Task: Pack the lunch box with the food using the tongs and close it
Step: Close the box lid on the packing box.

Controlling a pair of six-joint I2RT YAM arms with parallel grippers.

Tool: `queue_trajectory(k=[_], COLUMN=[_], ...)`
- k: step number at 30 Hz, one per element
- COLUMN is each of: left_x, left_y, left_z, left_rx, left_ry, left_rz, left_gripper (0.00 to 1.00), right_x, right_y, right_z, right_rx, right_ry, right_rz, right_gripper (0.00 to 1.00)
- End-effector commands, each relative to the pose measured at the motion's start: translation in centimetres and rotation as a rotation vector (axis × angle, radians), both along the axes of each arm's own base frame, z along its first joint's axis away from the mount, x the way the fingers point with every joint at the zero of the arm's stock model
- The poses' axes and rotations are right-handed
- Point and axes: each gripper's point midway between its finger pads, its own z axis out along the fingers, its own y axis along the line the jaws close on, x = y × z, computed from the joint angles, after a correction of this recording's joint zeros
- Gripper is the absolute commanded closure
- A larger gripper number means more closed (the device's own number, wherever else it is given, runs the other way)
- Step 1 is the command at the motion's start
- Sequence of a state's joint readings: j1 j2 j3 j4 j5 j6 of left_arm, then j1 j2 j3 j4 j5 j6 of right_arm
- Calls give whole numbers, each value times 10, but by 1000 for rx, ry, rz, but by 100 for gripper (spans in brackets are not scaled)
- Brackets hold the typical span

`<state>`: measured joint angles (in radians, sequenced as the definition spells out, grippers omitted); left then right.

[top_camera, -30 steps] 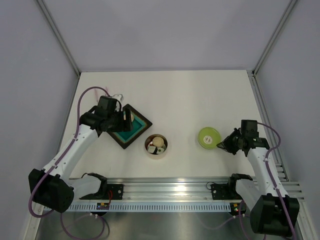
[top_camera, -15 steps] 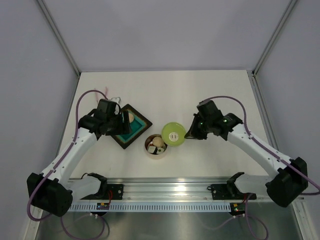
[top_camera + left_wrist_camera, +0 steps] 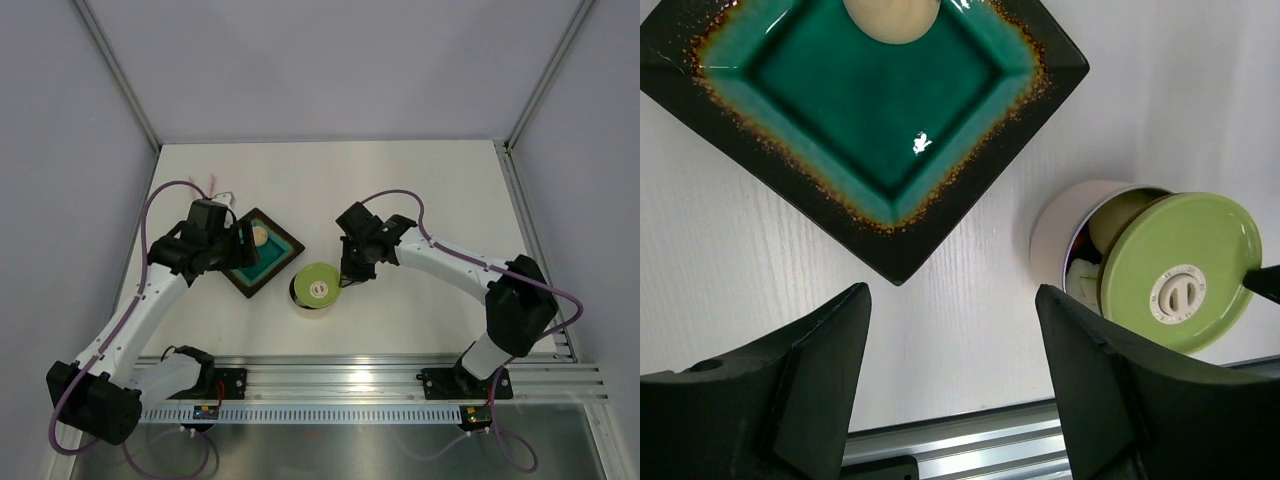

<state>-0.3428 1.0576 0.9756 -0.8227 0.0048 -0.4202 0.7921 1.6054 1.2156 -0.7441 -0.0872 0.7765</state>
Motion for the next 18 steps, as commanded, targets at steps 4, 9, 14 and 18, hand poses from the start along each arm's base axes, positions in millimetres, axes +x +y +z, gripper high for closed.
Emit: queue_trajectory(k=[4, 9, 14, 18], left_x=[4, 3, 4, 4], left_y=[-9, -10, -11, -11], left_z=[28, 27, 30, 30], left_rx=[-61, -64, -68, -65], left_ry=[-75, -71, -69, -67], left_rz=[-19, -21, -25, -27], left_gripper=[29, 29, 29, 29], right_x=[12, 9, 8, 10], right_y=[19, 26, 29, 33], right_z=[3, -5, -7, -3], right_rx=[22, 24, 26, 34], right_ry=[-41, -22, -18, -33], right_rz=[28, 50, 54, 63], right_gripper=[100, 100, 100, 100])
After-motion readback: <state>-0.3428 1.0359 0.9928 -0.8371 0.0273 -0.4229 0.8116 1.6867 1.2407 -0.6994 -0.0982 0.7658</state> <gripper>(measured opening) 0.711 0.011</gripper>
